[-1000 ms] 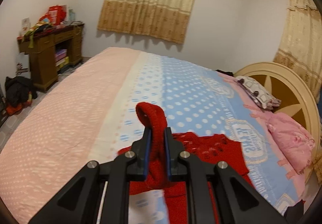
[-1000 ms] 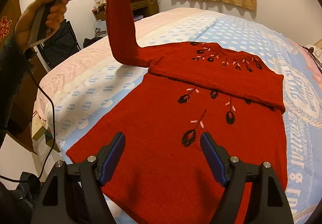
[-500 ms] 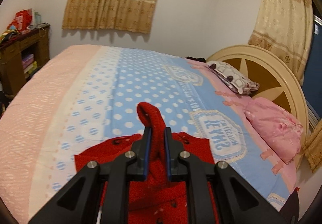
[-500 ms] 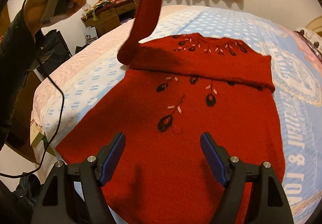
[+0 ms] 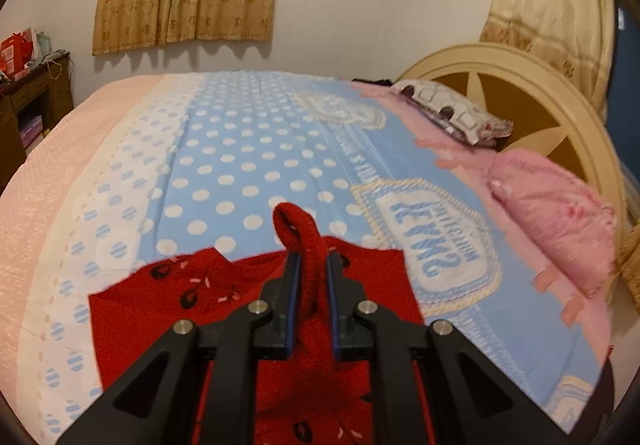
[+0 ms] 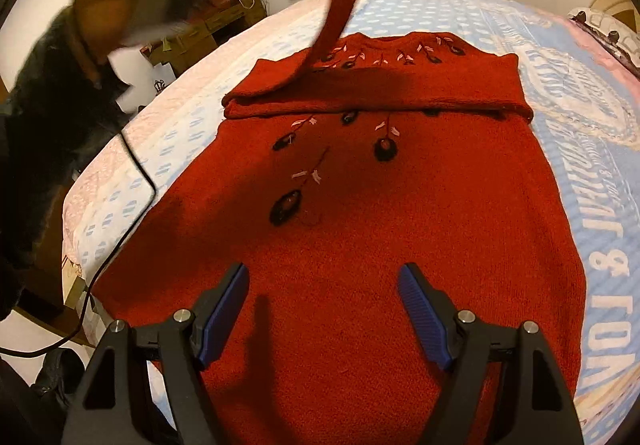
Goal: Fold small clothes
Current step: 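Lift the sleeve with the left tool, fold it across the chest, release, then grasp the sweater side edge with the right tool and straighten it, release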
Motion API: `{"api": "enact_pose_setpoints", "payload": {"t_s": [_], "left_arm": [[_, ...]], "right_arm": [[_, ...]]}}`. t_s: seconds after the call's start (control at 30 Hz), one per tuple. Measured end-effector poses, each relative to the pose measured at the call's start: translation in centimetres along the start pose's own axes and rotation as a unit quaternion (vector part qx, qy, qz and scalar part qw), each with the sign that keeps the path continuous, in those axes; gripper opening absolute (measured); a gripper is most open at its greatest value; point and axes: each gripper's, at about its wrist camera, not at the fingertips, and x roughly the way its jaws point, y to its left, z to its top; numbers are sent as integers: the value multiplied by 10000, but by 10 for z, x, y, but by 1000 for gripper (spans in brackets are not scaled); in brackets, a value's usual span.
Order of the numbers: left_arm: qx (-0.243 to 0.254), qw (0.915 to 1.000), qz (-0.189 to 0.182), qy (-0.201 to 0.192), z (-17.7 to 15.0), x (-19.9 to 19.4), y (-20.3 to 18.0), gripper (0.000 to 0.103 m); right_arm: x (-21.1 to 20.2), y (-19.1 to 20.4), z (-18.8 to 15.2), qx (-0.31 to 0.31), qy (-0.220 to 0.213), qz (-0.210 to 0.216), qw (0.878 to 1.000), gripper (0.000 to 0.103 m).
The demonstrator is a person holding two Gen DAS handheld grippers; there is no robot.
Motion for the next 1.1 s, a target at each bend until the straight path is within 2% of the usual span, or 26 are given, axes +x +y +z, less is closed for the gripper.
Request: {"api": "enact_pose_setpoints", "payload": {"t_s": [0.07, 0.1, 0.17, 0.2, 0.23, 0.33, 0.4, 0.57, 0.7, 0.8, 0.9, 1.1], "left_arm": [[273, 9994, 196, -25, -8, 11, -14, 16], [385, 9990, 225, 20, -12, 15, -20, 20], [456, 9988, 140, 145, -17, 21, -26, 38], [484, 9987, 76, 126, -20, 20, -27, 52], [534, 9985, 71, 67, -22, 17, -28, 62], [816, 9966, 84, -97, -30, 4, -23, 70], [954, 9949, 296, -128, -39, -4, -10, 78], [1013, 9883, 1142, -36, -74, -16, 50, 79], [544, 9865, 1531, 207, -111, -32, 108, 79], [210, 9862, 1562, 497, -138, -40, 139, 79], [163, 9850, 1539, 757, -155, -38, 152, 79], [175, 9903, 1186, 705, -154, -32, 148, 80]], "right_arm": [[0, 1, -1, 13, -15, -4, 10000, 78], [1, 0, -1, 16, -18, -9, 10000, 78], [1, 1, -2, 2, -22, -18, 10000, 78], [1, 1, -3, -3, -26, -19, 10000, 78], [1, 1, -3, -6, -27, -19, 10000, 78], [0, 1, -2, -42, -10, -21, 10000, 78], [-4, 2, -1, -141, 46, -18, 9999, 78], [-40, -6, 17, -312, -128, -34, 9994, 78], [-72, -28, 54, -246, -495, -387, 9977, 78], [-76, -45, 84, -256, -531, -812, 9950, 78], [-65, -62, 107, -124, -341, -860, 9956, 78], [-28, -81, 140, 330, -214, -1045, 9937, 78]]}}
